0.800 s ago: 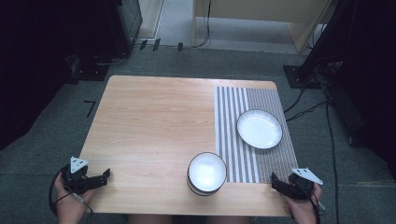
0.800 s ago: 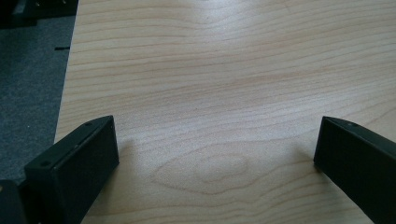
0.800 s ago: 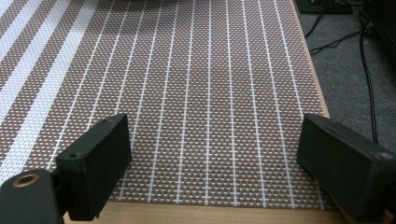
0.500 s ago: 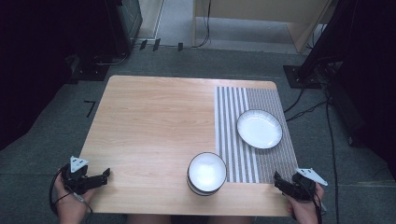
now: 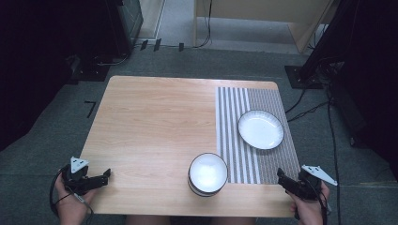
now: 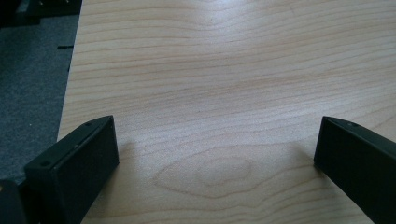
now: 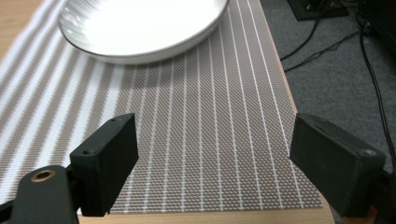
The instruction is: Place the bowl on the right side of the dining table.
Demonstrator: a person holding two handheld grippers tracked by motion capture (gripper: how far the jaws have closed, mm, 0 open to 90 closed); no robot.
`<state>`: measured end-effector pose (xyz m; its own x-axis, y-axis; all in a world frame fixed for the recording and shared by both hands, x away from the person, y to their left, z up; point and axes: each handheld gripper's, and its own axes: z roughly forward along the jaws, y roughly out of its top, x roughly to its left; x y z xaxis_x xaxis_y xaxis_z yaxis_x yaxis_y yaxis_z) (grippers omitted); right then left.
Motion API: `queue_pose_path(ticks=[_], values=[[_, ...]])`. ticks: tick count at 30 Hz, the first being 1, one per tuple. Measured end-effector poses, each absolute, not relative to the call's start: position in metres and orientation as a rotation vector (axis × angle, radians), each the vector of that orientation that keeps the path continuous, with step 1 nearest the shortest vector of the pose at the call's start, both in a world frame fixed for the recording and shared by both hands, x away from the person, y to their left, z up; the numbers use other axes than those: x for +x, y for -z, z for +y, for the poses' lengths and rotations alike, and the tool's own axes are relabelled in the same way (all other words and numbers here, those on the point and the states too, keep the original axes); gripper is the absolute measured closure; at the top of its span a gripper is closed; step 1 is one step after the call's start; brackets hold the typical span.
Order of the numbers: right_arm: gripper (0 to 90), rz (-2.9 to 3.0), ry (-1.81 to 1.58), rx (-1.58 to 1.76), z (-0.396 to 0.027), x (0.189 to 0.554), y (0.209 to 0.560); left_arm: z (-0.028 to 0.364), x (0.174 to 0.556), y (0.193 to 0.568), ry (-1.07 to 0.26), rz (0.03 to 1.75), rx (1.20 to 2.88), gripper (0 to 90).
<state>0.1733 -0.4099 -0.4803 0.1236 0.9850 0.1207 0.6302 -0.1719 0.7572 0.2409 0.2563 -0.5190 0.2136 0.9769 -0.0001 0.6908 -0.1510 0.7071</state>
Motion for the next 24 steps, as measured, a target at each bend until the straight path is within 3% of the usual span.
queue_pose_path(ticks=[24], values=[[15.7, 1.595, -1.029, 1.773, -0.367, 0.172, 0.415, 0.256, 0.241, 0.519, -0.638, 1.539, 1.912, 0.0]])
